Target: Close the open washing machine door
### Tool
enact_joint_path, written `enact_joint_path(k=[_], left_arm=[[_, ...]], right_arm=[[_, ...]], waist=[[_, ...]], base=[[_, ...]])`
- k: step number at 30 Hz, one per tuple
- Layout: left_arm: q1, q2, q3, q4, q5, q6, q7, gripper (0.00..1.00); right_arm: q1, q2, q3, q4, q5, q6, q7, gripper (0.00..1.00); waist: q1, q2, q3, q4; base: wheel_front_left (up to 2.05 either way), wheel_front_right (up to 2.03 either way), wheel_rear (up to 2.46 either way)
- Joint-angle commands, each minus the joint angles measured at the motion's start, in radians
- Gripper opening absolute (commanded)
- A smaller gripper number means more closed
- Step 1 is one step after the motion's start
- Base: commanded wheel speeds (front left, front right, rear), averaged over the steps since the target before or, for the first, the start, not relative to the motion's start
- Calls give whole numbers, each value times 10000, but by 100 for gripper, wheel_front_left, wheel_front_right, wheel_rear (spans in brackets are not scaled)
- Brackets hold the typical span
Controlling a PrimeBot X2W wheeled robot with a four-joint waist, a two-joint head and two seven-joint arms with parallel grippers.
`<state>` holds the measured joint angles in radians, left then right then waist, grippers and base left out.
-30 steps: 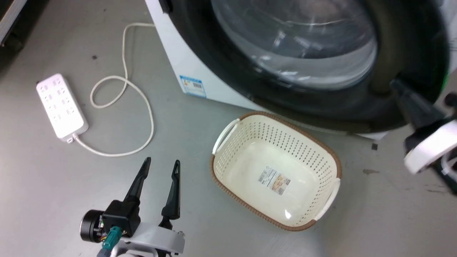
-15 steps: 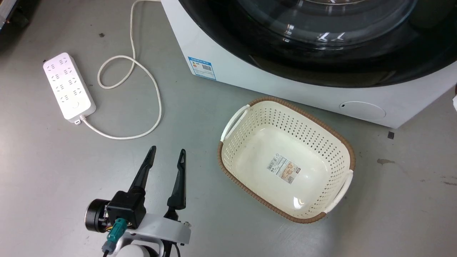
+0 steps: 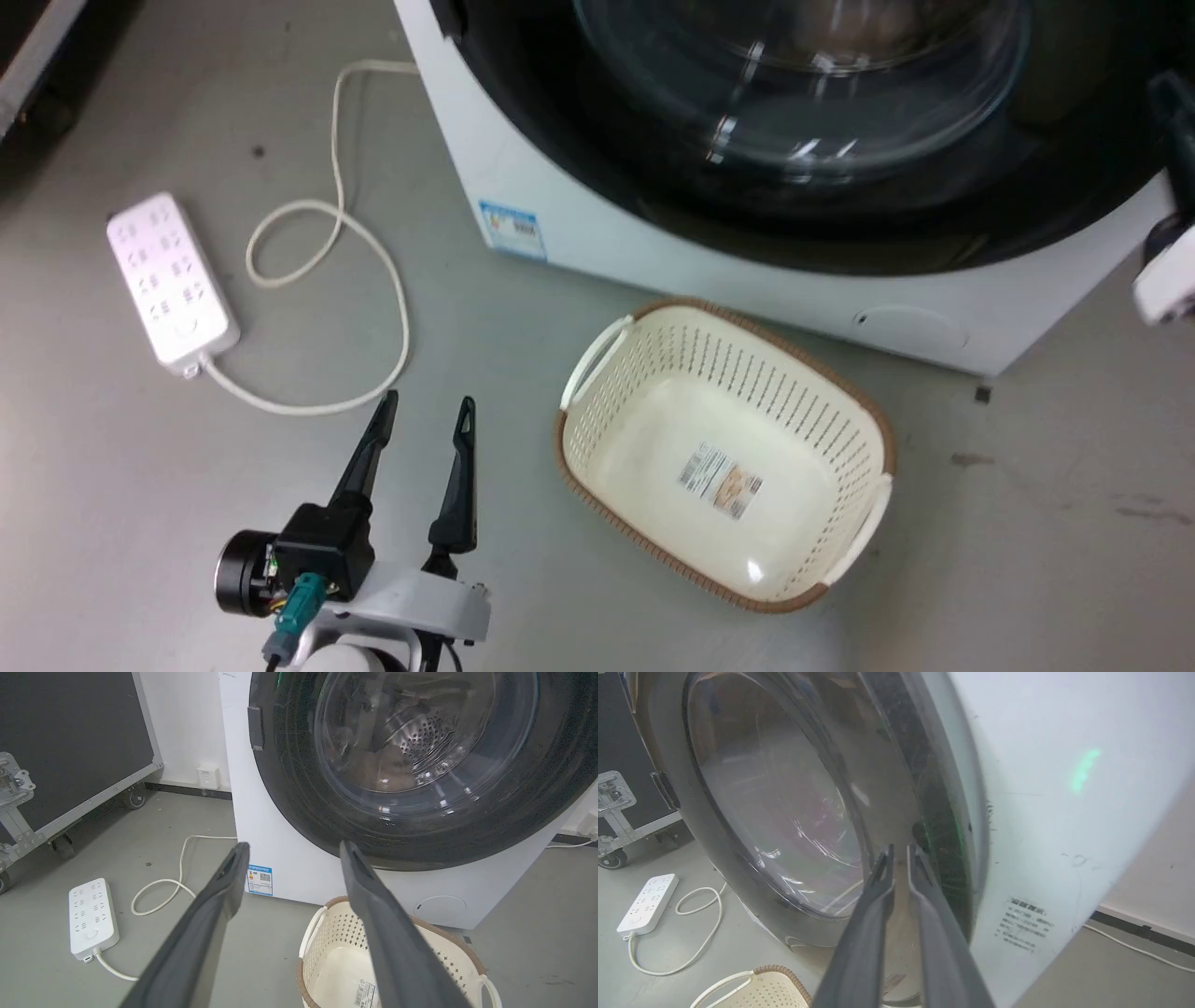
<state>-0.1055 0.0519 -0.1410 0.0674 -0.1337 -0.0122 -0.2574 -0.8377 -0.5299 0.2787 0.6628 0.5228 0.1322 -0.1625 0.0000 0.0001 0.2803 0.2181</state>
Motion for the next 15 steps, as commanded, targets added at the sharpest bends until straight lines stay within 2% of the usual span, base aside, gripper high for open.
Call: enact_joint_path(k=[1,4,8,12,13,14,15], left_arm=[[117,14,83,50,122,-53,-43,100],[297,47,126,110,280,-41,-43,100],[670,54,249,174,246,-83,-43,100],[995,149,445,186,249,-138,-43,100],[1069,165,491,180,251,-144,-43,100],[1271,196,583,171,257,-180,-43,100],[1335,199,603,169,255,-195,-43,100]], right_arm=[[504,40,206,-136,-80,-15,-238,100],[1336,257,292,-443,-165,-15,-513,100],[2667,643,-109,-1211,-476,-15,-771,100],[4066,1068,-683,-2424,-1691,-15,-910,100],[4427,1232,-858,-2769,-2051,-15,-924,100],[5453,1947,-1577,-3621,-2820,-15,-934,100],[5762,2174,-1784,-3877,-3097,-15,-919,100]], waist=[[0,-1,-554,-251],[0,-1,-1101,-477],[0,-1,-1791,-864],[0,-1,-2328,-1244],[0,-1,-2422,-1334],[0,-1,-2668,-1568],[0,-1,-2726,-1637]], base=[[0,0,0],[0,0,0],[0,0,0],[0,0,0],[0,0,0],[0,0,0],[0,0,0]])
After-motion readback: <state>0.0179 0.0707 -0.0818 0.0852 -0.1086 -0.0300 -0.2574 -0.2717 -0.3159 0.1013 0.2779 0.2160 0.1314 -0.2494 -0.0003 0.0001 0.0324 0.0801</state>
